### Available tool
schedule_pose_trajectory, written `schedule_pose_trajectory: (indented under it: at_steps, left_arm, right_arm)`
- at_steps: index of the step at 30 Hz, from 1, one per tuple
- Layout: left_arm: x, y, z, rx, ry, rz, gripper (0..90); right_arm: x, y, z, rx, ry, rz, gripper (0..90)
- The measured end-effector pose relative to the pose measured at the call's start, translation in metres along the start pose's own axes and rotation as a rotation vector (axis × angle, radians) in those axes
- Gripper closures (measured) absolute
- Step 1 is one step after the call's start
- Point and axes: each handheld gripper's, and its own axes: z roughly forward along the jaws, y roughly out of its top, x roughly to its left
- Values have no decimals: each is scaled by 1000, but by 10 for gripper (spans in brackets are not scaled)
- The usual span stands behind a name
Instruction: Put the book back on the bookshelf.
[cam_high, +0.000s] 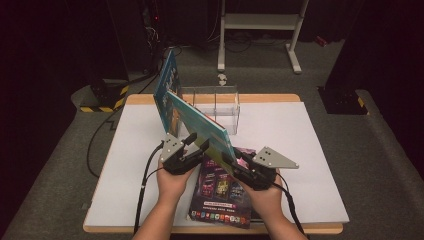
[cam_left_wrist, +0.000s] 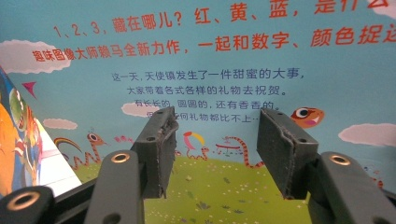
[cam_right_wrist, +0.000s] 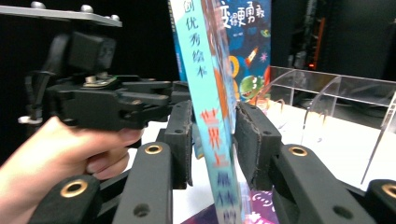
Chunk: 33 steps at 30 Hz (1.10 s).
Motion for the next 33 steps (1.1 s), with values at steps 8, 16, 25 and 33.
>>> schedule_pose_trajectory:
  at_steps: [8,16,25,33]
  left_arm:
    - [0,0,2,3,-2,-6,469]
    - [2,2,-1,-1,3,-8,470]
    - [8,3,-9,0,-4,-11,473]
    - [17,4,-22,-4,-8,-20,470]
  right_arm:
    - [-7,-2,-11,-11,45,4,677]
    - [-5,-1,-9,-10,100,7,689]
    - [16,-3,-1,36,187,-72,608]
    - [26,-6,7,47,235,-87,590]
